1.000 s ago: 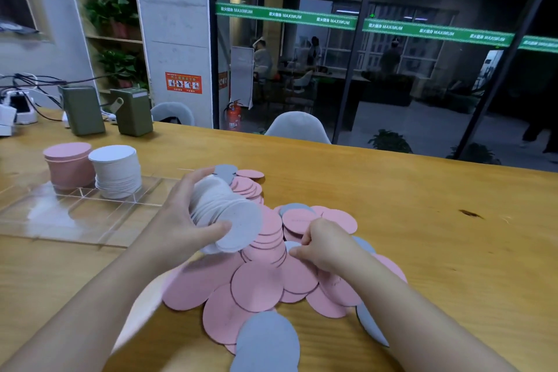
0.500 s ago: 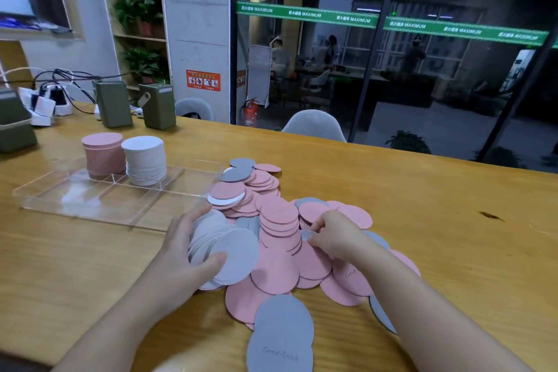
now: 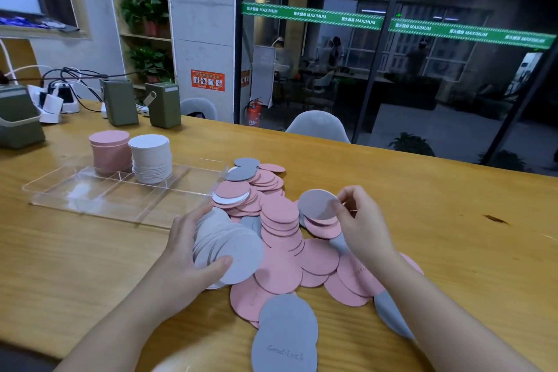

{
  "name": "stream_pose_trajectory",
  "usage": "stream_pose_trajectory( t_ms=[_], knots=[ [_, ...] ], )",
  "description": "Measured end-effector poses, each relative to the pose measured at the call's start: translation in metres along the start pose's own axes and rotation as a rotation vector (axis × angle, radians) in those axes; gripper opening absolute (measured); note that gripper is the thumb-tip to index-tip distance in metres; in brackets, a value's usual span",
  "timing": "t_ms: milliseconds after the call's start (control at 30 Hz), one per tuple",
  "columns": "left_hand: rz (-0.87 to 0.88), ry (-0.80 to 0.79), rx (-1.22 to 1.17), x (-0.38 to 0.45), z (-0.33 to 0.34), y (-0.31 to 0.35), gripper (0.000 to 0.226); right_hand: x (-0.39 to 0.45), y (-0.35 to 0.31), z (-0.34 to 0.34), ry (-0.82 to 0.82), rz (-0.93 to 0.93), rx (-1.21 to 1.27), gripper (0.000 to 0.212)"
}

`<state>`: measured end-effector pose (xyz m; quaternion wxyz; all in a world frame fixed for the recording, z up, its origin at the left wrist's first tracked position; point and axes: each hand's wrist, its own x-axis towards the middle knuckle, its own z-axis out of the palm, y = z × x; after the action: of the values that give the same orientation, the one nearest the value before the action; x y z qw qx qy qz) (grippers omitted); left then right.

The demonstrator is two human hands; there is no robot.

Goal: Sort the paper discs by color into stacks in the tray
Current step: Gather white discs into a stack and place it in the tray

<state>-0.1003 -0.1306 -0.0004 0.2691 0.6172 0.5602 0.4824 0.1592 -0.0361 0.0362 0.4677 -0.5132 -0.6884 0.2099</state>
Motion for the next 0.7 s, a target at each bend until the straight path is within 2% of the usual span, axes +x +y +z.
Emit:
stream_pose_trajectory(
  t_ms=[133, 267, 367, 467, 600, 700],
  knots=[
    [0.002, 0.012, 0.006, -0.001, 0.001, 0.0, 0.076, -0.021, -0.015, 0.003, -0.195, -0.081, 0.262, 0.013],
    [-0.009, -0.001, -0.01, 0.0, 0.0, 0.0, 0.078, -0.035, -0.022, 0.017, -0.384, -0.143, 0.196, 0.013],
    [-0.021, -0.028, -0.028, 0.0, -0.003, 0.0, 0.081, -0.039, -0.028, 0.03, -0.375, -0.168, 0.047, 0.014],
    [-0.021, -0.045, -0.007, -0.001, -0.003, 0.0, 0.085, -0.042, -0.037, 0.044, -0.359, -0.187, -0.002, 0.016],
    [-0.017, -0.043, 0.038, -0.002, -0.003, -0.002, 0.086, -0.041, -0.045, 0.057, -0.421, -0.212, 0.023, 0.019],
    [-0.02, -0.027, 0.039, -0.002, -0.003, -0.004, 0.085, -0.023, -0.043, 0.065, -0.377, -0.159, 0.095, 0.022]
  ],
)
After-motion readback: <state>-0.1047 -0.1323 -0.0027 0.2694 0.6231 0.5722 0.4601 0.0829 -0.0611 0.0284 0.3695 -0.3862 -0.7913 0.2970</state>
